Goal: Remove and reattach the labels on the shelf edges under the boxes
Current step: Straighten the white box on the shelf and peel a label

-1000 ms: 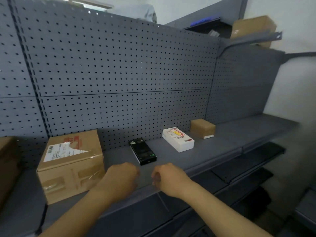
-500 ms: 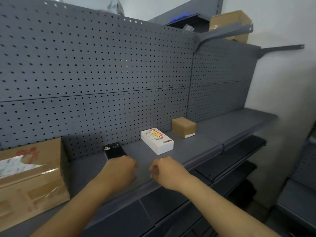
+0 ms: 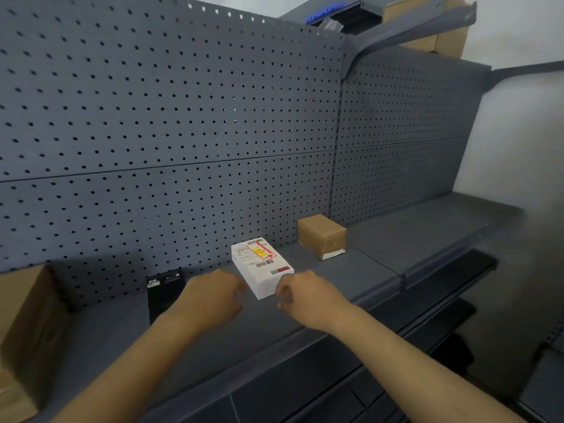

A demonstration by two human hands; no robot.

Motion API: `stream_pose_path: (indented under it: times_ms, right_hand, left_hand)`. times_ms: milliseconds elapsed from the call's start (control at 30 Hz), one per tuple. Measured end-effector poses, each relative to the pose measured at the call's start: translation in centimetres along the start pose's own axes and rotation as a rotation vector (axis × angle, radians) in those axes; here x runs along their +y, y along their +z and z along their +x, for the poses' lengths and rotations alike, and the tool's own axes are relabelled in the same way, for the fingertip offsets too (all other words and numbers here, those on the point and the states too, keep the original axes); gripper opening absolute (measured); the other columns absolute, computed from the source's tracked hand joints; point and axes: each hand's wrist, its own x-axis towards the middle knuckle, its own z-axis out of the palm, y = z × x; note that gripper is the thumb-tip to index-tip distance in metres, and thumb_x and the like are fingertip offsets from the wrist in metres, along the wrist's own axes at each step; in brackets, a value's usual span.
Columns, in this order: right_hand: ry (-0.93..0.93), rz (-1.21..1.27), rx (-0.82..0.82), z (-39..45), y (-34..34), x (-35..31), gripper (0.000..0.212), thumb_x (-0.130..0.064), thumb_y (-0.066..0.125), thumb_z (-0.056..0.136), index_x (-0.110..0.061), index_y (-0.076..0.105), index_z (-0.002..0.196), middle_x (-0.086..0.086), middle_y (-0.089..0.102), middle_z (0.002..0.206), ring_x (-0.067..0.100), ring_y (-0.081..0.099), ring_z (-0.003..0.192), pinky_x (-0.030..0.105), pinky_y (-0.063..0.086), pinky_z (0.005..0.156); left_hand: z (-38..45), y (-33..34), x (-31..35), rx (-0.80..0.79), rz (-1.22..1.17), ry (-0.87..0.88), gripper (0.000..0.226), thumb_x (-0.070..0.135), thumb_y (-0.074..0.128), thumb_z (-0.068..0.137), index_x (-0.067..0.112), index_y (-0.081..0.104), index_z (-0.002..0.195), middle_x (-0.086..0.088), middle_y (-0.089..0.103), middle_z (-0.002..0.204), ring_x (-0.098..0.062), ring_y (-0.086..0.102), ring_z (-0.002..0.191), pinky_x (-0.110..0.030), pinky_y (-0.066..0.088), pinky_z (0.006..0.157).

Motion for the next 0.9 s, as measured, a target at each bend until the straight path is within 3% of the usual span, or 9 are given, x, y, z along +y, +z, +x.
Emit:
stream_pose_path:
  times_ms: [167, 367, 600, 733, 900]
  right_hand:
    - [0.002, -0.008, -0.013, 4.8, -0.2, 1.9, 0.029, -0.026, 0.059, 0.089, -0.021, 0.061, 0.118, 0.007, 0.058, 0.130, 0.025, 0.059, 0.110, 0.037, 0.051, 0.090]
    - [-0.006, -0.033, -0.047, 11.4, -0.7, 3.2, 0.028, -0.027, 0.059, 0.090, -0.021, 0.062, 0.118, 0.003, 0.063, 0.123, 0.022, 0.060, 0.107, 0.036, 0.052, 0.086]
    - [0.017, 0.017, -0.039, 17.3, 0.7, 4.8, 0.023, -0.025, 0.058, 0.091, -0.015, 0.065, 0.111, 0.006, 0.066, 0.114, 0.020, 0.063, 0.097, 0.040, 0.056, 0.083]
    - [0.066, 0.056, -0.054, 20.6, 1.5, 5.8, 0.039, -0.041, 0.061, 0.088, -0.013, 0.058, 0.114, 0.008, 0.057, 0.117, 0.024, 0.059, 0.101, 0.041, 0.054, 0.084]
    - [0.138, 0.071, -0.162, 23.6, 3.2, 6.7, 0.067, -0.051, 0.065, 0.080, -0.012, 0.043, 0.129, 0.010, 0.049, 0.128, 0.026, 0.052, 0.114, 0.039, 0.051, 0.090]
  left_hand:
    - [4.5, 0.2, -0.8, 0.006, 0.008, -0.013, 0.037, 0.028, 0.053, 0.091, 0.028, 0.054, 0.128, 0.001, 0.058, 0.129, -0.016, 0.061, 0.107, -0.031, 0.052, 0.088]
    - [9.9, 0.5, -3.1, 0.010, 0.018, -0.061, 0.031, 0.027, 0.049, 0.091, 0.026, 0.059, 0.120, -0.001, 0.063, 0.116, -0.017, 0.063, 0.093, -0.027, 0.048, 0.073]
    - [14.8, 1.1, -4.6, -0.019, 0.032, -0.115, 0.032, 0.032, 0.050, 0.091, 0.028, 0.059, 0.122, 0.004, 0.066, 0.114, -0.015, 0.064, 0.093, -0.024, 0.042, 0.066]
    - [16.5, 1.9, -4.9, -0.037, -0.011, -0.153, 0.027, 0.029, 0.050, 0.091, 0.026, 0.064, 0.114, 0.004, 0.066, 0.113, -0.016, 0.065, 0.094, -0.028, 0.052, 0.074]
    - [17.5, 2.6, -5.1, -0.076, -0.037, -0.226, 0.014, 0.023, 0.046, 0.090, 0.020, 0.059, 0.085, 0.002, 0.063, 0.096, -0.020, 0.065, 0.087, -0.032, 0.054, 0.074]
